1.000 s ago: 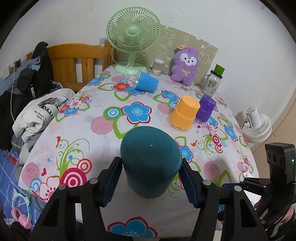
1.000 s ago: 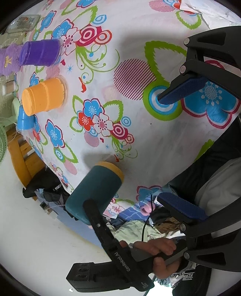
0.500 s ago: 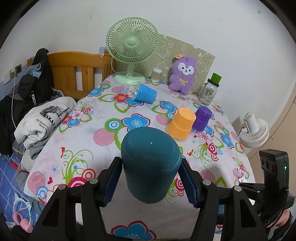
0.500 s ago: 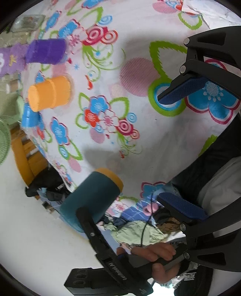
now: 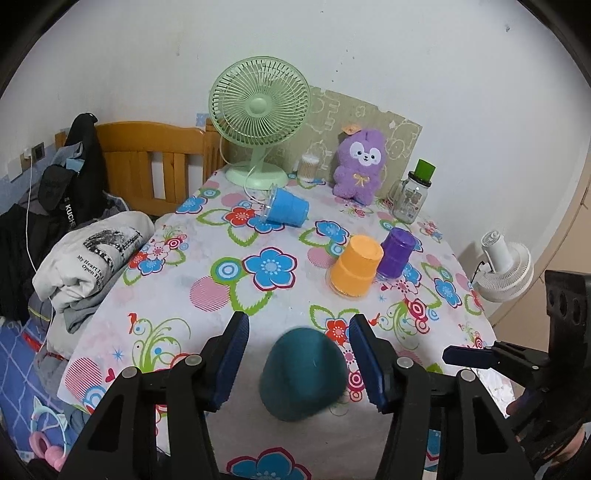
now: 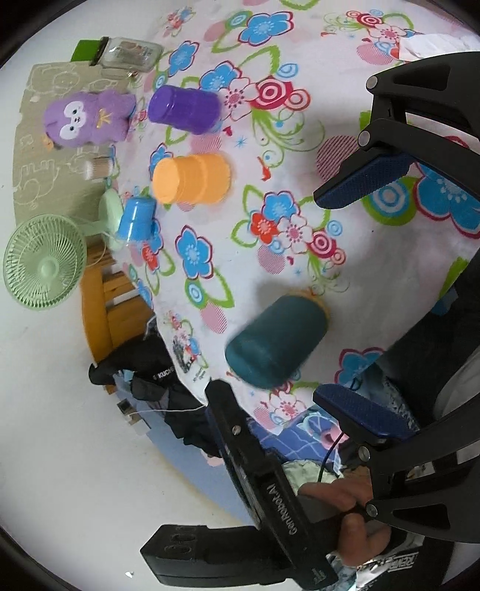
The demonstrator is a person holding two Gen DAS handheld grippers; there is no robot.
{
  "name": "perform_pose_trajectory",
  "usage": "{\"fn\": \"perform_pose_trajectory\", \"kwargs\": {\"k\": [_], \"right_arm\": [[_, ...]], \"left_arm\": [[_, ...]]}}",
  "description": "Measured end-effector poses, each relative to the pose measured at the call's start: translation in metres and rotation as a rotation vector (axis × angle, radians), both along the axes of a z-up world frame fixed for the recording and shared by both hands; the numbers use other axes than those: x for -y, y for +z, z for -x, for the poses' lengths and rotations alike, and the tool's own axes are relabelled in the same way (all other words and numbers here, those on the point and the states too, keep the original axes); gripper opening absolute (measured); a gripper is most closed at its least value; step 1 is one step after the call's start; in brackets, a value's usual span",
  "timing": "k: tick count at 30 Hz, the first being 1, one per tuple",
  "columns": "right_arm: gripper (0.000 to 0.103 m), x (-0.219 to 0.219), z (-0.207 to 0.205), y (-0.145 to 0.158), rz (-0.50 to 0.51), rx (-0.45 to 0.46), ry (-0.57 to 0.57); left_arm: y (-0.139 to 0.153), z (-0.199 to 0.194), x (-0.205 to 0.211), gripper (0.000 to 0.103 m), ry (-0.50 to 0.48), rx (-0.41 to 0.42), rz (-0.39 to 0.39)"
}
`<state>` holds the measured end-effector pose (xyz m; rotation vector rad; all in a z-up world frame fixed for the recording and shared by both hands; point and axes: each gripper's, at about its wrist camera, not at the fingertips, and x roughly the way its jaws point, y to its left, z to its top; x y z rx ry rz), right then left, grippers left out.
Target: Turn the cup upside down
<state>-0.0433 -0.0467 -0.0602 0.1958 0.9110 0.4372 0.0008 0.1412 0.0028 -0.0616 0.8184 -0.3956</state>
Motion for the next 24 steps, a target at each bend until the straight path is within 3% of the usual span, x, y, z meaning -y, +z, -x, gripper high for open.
{"fn": "perform_pose_trajectory", "kwargs": {"k": [14, 24], "right_arm": [[0.097, 0.004, 0.002, -0.007, 0.005, -0.033, -0.022], [0.097, 0.016, 0.003, -0.024, -0.007, -0.078, -0.057]], "left_arm": [[-0.011, -0.004, -0.006, 0.061, 0.009, -0.034, 0.000], [-0.031, -0.011, 0.003, 0.088, -0.020, -0.090, -0.018]]}}
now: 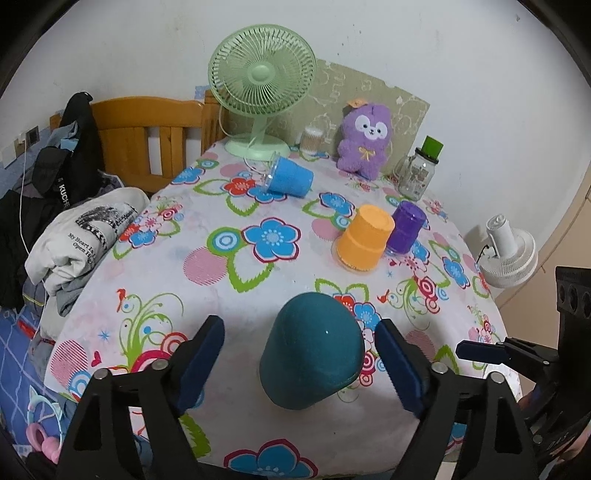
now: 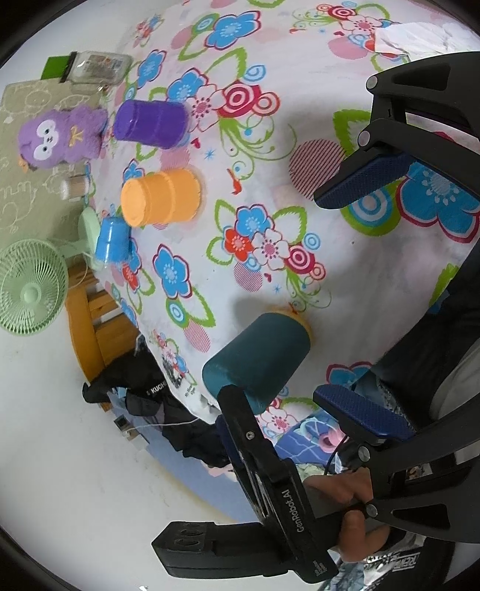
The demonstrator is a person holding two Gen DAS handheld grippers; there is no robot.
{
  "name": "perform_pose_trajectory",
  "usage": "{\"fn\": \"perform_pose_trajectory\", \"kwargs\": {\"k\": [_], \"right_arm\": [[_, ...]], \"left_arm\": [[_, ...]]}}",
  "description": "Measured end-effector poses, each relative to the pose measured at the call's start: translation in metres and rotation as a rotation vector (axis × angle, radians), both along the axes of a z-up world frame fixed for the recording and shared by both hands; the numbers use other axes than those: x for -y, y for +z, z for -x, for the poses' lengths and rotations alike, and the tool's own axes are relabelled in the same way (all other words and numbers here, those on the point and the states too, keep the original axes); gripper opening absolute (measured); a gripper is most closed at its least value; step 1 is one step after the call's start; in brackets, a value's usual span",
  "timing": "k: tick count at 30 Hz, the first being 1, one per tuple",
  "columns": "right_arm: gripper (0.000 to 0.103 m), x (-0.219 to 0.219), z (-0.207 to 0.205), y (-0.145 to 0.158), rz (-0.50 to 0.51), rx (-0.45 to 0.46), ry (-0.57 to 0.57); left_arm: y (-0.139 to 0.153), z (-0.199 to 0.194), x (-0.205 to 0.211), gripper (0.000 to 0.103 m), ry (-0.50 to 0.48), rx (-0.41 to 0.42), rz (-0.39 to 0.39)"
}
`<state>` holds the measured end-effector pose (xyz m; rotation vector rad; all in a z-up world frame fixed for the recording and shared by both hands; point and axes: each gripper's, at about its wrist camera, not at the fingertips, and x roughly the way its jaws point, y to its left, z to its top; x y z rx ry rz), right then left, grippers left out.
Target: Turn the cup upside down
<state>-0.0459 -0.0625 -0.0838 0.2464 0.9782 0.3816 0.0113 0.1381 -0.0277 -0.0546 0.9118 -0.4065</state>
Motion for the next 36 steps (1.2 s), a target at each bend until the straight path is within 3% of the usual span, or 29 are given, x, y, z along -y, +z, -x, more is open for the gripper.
{"fn": "perform_pose_trajectory", "kwargs": {"k": [8, 12, 17, 36], "right_arm": [[0.097, 0.008, 0.002, -0.006, -0.007, -0.021, -0.024], [0.097, 0.009, 0.002, -0.006, -0.009, -0.022, -0.029], [0.097, 0.010, 0.002, -0.006, -0.008, -0.023, -0.027], [0.097, 0.000, 0.002, 0.002, 0.000, -0.002, -0.009]], "left_arm": [[-0.015, -0.005, 0.008, 0.089, -0.018, -0.034, -0.016], [-0.017, -0.007, 0.010, 0.072, -0.033, -0.038, -0.012], [-0.019, -0.007, 0.012, 0.064, -0.052, -0.049, 0.000], [0.012, 0.000, -0.002, 0.056, -0.031, 0.027, -0.005]]}}
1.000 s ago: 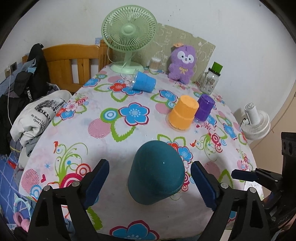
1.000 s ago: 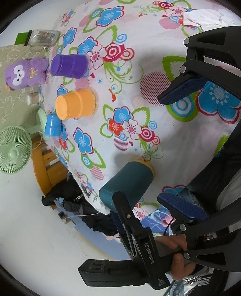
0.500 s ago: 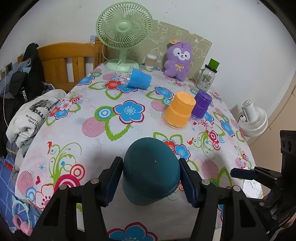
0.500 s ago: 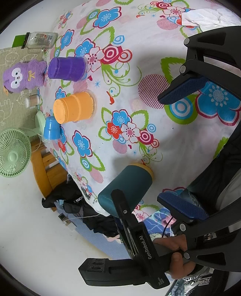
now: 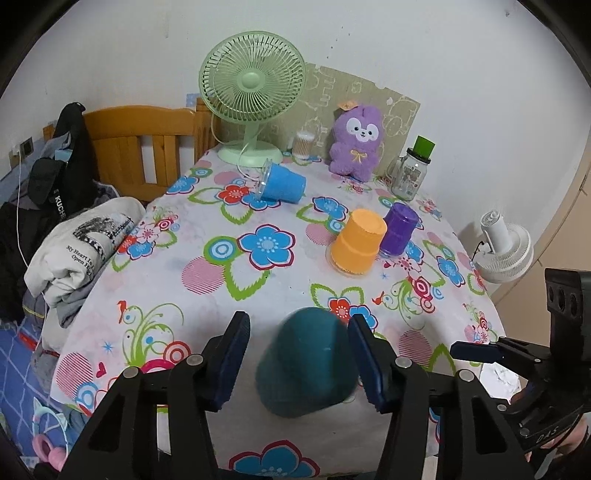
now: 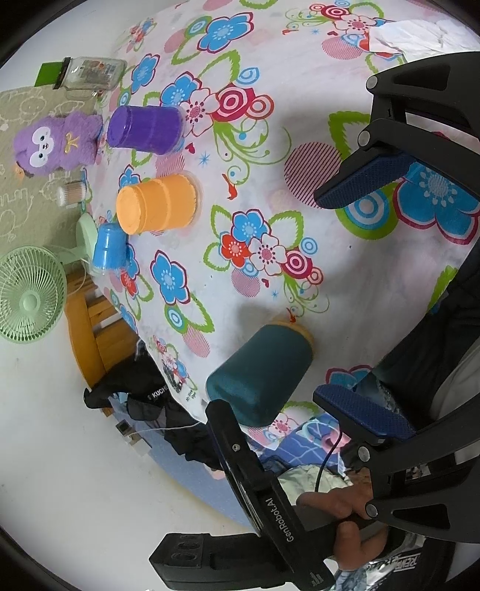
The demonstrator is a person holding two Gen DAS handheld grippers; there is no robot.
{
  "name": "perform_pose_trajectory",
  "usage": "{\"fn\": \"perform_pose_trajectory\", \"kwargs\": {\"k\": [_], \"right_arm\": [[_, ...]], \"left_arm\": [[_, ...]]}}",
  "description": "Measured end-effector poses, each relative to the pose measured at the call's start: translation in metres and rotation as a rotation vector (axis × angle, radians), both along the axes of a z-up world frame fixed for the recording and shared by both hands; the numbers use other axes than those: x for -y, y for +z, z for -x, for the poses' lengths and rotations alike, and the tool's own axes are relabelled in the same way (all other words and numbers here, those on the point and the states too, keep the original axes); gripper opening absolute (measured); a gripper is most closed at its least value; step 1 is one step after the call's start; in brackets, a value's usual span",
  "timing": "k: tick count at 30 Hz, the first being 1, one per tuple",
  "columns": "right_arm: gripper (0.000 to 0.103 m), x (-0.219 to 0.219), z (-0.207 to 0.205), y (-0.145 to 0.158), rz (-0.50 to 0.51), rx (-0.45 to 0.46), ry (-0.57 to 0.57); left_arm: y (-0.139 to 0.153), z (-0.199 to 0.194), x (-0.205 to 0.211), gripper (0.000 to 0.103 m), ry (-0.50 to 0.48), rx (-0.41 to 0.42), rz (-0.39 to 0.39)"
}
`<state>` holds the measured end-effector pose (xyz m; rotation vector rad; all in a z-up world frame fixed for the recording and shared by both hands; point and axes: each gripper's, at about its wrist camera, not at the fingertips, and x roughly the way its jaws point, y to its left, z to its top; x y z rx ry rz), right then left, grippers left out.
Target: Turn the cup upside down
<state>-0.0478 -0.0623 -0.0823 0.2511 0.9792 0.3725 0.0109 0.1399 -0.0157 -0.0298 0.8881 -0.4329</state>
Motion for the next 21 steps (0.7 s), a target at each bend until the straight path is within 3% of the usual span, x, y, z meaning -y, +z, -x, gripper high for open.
{"fn": "perform_pose_trajectory", "kwargs": {"k": [8, 21], "right_arm": [[0.097, 0.000, 0.001, 0.002, 0.002, 0.002, -0.006], [0.097, -0.005, 0.000, 0.015, 0.023, 0.036, -0.024]], "left_arm": [[-0.003, 0.001, 0.001, 0.059, -0.007, -0.010, -0.002], [0.003, 0.004, -0.005, 0.084, 0.004, -0.008, 0.017]]}}
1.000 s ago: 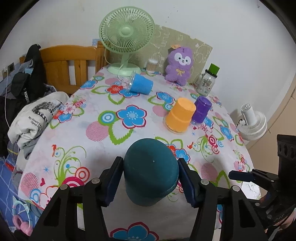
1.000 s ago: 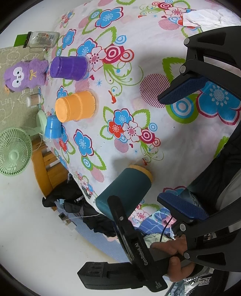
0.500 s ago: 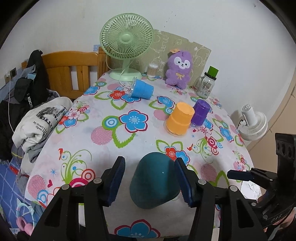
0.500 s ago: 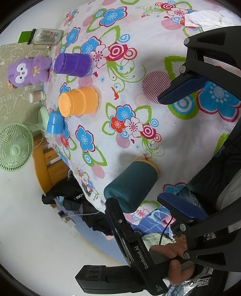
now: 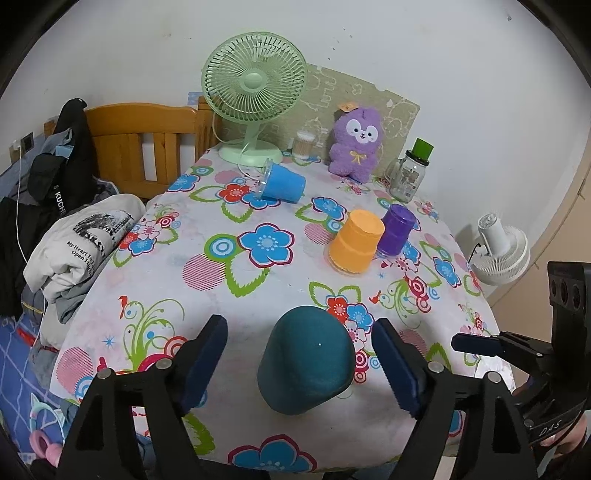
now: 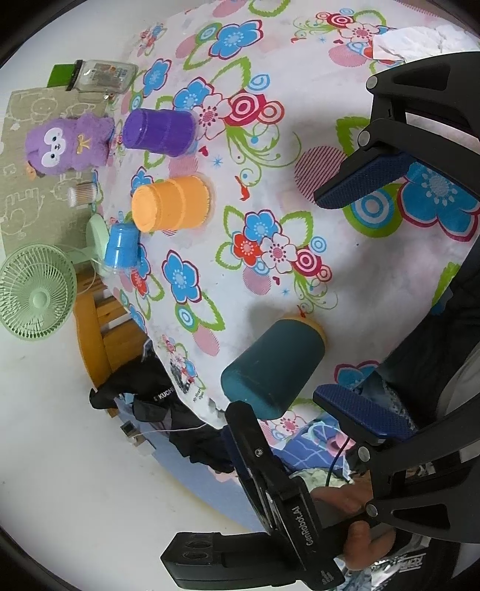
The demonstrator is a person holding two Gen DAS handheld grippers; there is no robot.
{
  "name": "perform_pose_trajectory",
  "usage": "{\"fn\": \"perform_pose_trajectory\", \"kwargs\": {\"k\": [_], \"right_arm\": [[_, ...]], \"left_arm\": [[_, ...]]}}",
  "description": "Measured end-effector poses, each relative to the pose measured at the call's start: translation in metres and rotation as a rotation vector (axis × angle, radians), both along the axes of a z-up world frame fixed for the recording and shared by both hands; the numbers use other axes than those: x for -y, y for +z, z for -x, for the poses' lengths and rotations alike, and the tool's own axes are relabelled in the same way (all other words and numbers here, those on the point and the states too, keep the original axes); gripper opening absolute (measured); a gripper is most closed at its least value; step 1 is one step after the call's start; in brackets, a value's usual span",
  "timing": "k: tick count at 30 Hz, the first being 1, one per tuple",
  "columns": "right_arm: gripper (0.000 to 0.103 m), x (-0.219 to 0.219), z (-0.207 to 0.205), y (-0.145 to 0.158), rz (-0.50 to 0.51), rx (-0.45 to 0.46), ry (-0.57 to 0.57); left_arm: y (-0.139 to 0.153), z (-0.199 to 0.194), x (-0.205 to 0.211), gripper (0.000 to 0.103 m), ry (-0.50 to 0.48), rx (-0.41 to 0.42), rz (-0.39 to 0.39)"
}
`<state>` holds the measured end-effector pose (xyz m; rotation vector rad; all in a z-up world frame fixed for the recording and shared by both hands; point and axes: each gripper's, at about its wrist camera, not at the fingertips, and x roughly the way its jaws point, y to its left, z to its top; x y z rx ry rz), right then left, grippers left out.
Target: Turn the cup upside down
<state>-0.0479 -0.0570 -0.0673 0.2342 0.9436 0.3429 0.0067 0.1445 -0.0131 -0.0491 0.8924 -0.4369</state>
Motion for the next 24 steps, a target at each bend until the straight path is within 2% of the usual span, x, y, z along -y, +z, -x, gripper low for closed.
{"fn": "perform_pose_trajectory", "kwargs": {"k": [6, 13, 24], "right_arm": [[0.098, -0.007, 0.002, 0.019, 0.037, 0.068, -0.037], [0.102, -0.010, 0.006, 0.036, 0.027, 0.148, -0.105], [0.102, -0.032, 0.020, 0.064, 0.079, 0.269, -0.123]], "left_arm": [[0.005, 0.001, -0.008, 0.090, 0.014, 0.015, 0.011], [0.015, 0.005, -0.016, 0.096, 0.026, 0.046, 0.013], [0.042, 0.015, -0.027, 0.103, 0.046, 0.152, 0.034]]}}
